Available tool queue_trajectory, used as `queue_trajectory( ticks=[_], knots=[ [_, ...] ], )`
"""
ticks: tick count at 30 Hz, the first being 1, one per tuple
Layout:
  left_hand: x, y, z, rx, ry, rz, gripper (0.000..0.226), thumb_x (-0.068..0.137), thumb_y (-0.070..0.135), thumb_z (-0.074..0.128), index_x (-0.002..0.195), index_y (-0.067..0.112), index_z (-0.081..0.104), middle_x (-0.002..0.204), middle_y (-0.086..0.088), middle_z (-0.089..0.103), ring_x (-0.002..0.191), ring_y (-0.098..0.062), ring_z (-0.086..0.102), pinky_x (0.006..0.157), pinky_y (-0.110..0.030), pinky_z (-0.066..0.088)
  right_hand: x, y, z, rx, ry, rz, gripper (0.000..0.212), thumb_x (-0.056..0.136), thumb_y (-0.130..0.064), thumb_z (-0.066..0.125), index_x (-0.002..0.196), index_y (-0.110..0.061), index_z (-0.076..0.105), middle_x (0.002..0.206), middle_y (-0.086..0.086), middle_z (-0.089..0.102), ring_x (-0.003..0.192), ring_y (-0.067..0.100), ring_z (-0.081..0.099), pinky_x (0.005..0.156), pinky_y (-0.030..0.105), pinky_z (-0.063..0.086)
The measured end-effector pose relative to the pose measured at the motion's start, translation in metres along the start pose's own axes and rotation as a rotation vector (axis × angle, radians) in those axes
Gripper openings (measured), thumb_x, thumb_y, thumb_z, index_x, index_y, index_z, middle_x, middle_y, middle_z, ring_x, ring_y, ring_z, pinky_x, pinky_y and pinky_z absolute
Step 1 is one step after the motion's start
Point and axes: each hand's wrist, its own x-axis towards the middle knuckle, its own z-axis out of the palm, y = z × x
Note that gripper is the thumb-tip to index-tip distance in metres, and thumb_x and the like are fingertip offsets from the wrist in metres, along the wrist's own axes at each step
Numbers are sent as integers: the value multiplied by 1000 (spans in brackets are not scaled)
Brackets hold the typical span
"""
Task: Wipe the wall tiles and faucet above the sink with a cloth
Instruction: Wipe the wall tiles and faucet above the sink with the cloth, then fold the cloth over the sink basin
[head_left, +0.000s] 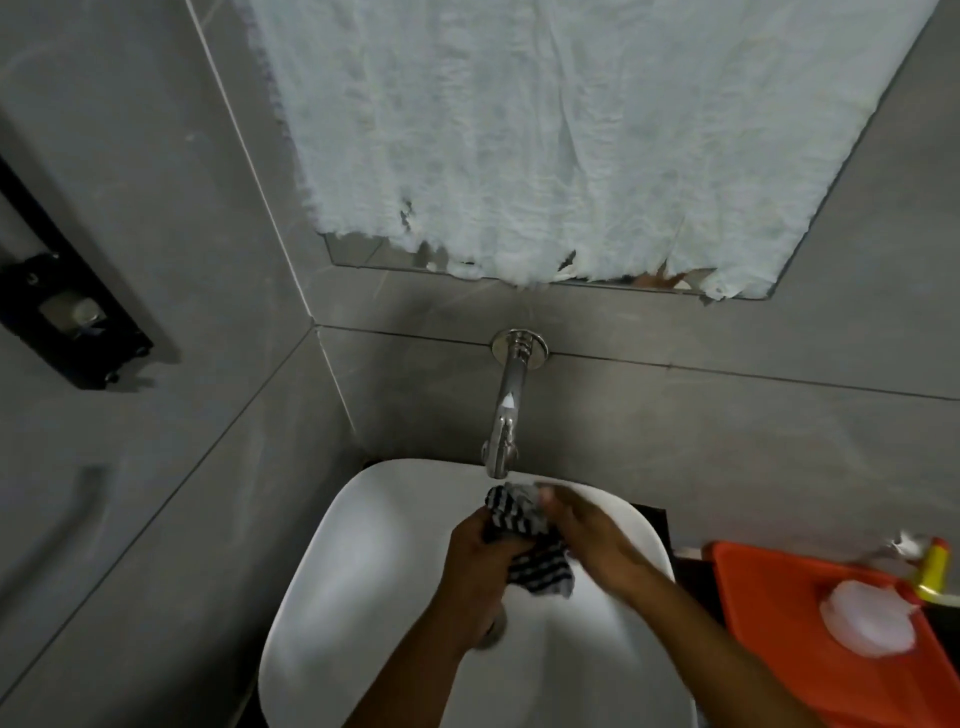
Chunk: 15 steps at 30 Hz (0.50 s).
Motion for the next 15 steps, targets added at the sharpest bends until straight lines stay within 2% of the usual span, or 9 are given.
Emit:
queue_trajectory(
  ticks=[2, 4, 6, 8, 10, 12, 15],
  knots=[
    [4, 5, 15, -102, 6, -77, 32, 98, 14, 50, 113, -10, 64, 98, -22, 72, 88, -36, 70, 82, -45, 58, -25, 15, 3, 209, -25, 83, 55, 79, -70, 61, 122, -35, 63, 118, 0, 75, 100, 17, 75, 89, 45, 62],
    [8, 7, 32, -265, -25, -146, 46, 100, 21, 33, 119, -7, 63, 111, -26, 69, 101, -37, 65, 92, -47, 52, -41, 20, -5, 336, 94, 74, 48, 79, -48, 77, 122, -32, 64, 116, 2, 75, 95, 21, 77, 76, 51, 64],
    [12, 7, 54, -364, -71, -207, 51, 97, 21, 31, 128, -8, 59, 125, -29, 64, 111, -39, 60, 99, -49, 48, -53, 22, -25, 374, 221, 13, 51, 72, -38, 87, 119, -36, 67, 113, -2, 76, 97, 16, 76, 74, 41, 66],
    [18, 11, 80, -363, -190, -261, 51, 90, 15, 38, 131, -9, 56, 130, -30, 60, 113, -39, 59, 99, -47, 49, -65, 24, -49, 415, 307, -60, 42, 71, -35, 84, 111, -37, 71, 108, -3, 79, 98, 14, 76, 75, 31, 64],
    [28, 20, 109, -262, -348, -301, 48, 81, 12, 48, 122, -8, 63, 117, -26, 68, 100, -36, 66, 87, -43, 56, -80, 32, -79, 513, 420, -90, 28, 75, -28, 78, 104, -29, 77, 102, 6, 81, 93, 26, 78, 70, 35, 64],
    [45, 24, 142, -124, -472, -333, 34, 75, 11, 56, 103, -2, 70, 99, -20, 72, 84, -29, 69, 73, -38, 59, -96, 44, -109, 617, 500, -65, 31, 78, -28, 77, 108, -22, 76, 102, 13, 80, 90, 34, 77, 69, 44, 64],
    [70, 12, 205, 68, -565, -391, 19, 85, 1, 52, 91, 1, 70, 91, -16, 70, 80, -27, 66, 71, -36, 55, -117, 76, -152, 686, 596, 60, 39, 80, -29, 76, 118, -19, 72, 101, 10, 81, 84, 33, 79, 61, 43, 64]
  ],
)
